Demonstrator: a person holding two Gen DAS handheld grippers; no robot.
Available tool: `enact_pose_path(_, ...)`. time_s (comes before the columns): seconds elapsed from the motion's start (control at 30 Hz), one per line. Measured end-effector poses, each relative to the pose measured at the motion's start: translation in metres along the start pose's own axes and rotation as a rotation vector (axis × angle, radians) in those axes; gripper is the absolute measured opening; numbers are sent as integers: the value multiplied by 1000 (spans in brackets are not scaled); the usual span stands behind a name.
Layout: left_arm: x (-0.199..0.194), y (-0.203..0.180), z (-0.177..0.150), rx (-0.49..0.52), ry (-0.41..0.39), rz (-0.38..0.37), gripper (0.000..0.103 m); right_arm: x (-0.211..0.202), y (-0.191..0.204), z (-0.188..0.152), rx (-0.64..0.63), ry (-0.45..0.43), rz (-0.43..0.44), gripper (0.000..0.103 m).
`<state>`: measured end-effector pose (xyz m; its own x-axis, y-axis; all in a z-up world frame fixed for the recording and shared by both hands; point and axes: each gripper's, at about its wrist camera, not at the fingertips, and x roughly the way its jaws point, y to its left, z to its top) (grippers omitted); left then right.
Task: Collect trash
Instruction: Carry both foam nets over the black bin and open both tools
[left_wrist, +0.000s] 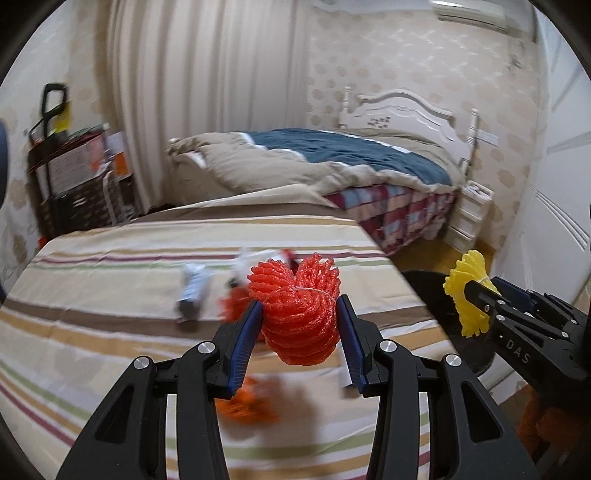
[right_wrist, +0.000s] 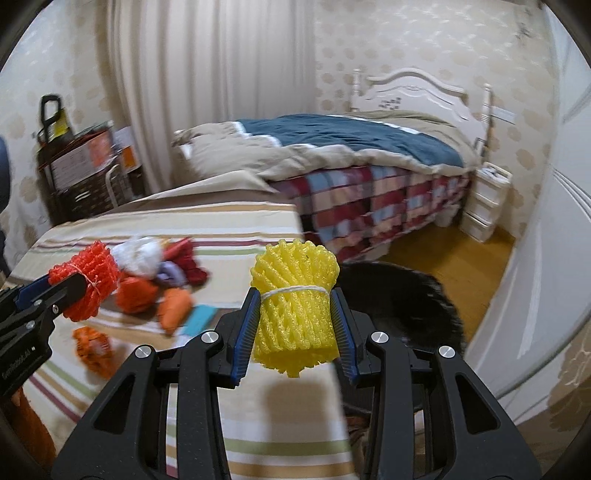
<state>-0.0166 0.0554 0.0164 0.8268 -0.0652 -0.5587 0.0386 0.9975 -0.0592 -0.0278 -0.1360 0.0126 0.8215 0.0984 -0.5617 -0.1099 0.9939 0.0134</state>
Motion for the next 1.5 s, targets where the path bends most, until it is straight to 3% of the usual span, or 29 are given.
enact_pose_path(0.2,31,-47,7,61,10,-63,44,14,-41,0,46,7,-62,38)
enact_pose_path(0.5,80,-91,9,106,44,-100,44,46,-85,-6,111,45,-121,38)
enact_pose_path(1.23,138,-147,13,186,106,-104,45,84,-135,-11,190,105,-165,39)
enact_pose_path(1.33,139,-148,13,187,111,-102,51,86,-137,-12,194,109,-168,40)
enact_pose_path(1.4,138,-146,14,176,105,-99,67,88,-138,-10,201,112,-170,45)
enact_pose_path(1.43,138,-145,15,170,101,-98,70,88,-140,-10,205,110,-174,53)
enact_pose_path(1.5,136,-143,15,156,95,-91,77,86,-141,-11,209,101,-186,55)
